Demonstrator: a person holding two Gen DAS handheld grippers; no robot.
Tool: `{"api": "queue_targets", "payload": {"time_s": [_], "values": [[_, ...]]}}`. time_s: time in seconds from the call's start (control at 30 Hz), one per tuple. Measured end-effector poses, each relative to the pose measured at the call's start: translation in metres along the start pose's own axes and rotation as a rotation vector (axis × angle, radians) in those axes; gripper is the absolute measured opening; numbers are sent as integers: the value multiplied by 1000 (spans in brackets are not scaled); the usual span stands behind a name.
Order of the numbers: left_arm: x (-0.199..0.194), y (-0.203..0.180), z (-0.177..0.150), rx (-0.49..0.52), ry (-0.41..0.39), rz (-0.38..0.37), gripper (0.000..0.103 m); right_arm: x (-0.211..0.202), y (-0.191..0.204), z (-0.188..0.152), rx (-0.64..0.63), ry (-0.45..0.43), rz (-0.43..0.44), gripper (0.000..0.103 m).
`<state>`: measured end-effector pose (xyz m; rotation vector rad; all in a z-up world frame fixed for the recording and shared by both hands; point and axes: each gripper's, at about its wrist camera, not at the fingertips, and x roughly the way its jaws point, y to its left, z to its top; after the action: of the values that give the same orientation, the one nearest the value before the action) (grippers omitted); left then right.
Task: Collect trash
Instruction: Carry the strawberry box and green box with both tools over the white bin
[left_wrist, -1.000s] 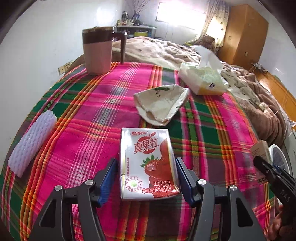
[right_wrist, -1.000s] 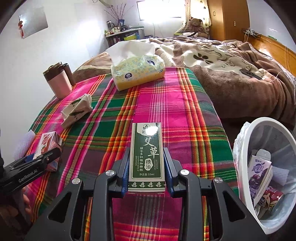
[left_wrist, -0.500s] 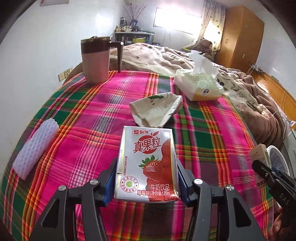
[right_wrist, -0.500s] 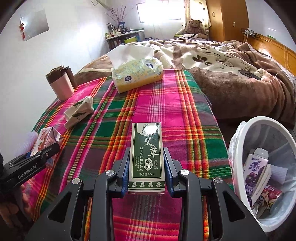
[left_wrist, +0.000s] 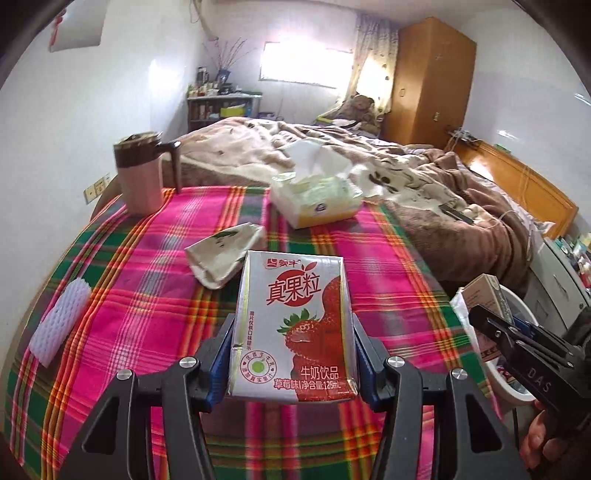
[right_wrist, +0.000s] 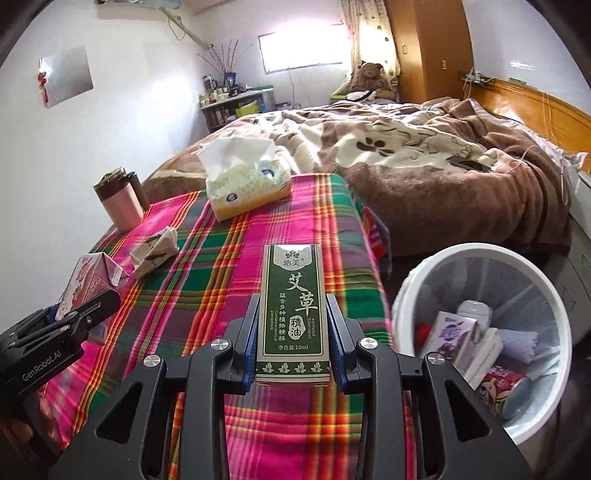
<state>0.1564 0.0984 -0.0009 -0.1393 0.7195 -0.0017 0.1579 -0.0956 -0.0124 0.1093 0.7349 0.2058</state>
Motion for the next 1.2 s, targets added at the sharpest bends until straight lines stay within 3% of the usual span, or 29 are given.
{"api": "queue_targets", "payload": {"time_s": [0.67, 1.2], "values": [[-27, -111, 2, 141, -61, -196, 56, -49, -71, -4, 96, -90, -106, 33], [-5, -197, -3, 238, -7, -342, 56, -55, -128, -8, 170, -74, -205, 33]]}}
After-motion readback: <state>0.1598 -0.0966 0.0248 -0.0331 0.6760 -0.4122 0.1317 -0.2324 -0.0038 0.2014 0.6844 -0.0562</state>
